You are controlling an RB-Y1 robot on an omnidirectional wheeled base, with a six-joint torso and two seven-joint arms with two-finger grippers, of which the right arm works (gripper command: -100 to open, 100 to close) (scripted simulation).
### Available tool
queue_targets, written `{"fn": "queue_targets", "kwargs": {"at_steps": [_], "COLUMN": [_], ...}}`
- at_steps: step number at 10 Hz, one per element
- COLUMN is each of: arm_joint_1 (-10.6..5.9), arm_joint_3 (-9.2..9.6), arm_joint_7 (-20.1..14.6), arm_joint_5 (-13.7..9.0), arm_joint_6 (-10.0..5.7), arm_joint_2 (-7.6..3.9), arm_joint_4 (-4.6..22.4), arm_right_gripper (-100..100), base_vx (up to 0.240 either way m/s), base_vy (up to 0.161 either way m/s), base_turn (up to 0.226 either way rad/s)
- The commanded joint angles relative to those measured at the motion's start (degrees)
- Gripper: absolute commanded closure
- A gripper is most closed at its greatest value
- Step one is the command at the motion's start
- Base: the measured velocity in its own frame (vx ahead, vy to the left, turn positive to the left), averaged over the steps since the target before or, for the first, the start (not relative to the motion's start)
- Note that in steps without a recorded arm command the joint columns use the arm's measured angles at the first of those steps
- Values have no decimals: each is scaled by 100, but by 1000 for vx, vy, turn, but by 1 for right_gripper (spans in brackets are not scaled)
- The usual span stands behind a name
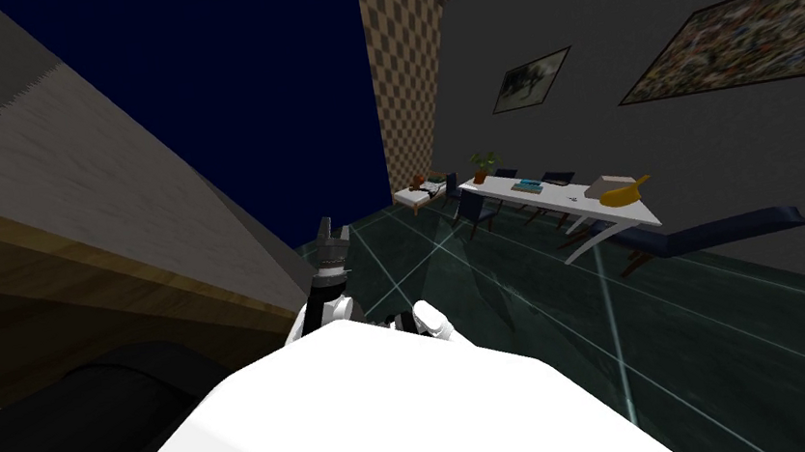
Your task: Push the door open
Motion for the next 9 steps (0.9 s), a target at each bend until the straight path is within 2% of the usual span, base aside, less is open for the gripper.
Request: {"fn": "queue_targets", "kwargs": {"at_steps": [1, 9], "arm_joint_1": [0, -2], "arm_joint_3": [9, 14], "arm_joint_7": [-22, -37], "arm_joint_5": [6, 10], "arm_joint_6": [16, 26], "arm_joint_2": [-5, -6], "arm_joint_4": [-8, -13], "arm_right_gripper": [-100, -100], "base_vx": [-32, -6], "base_vy": [3, 1], "base_turn": [-23, -5]}}
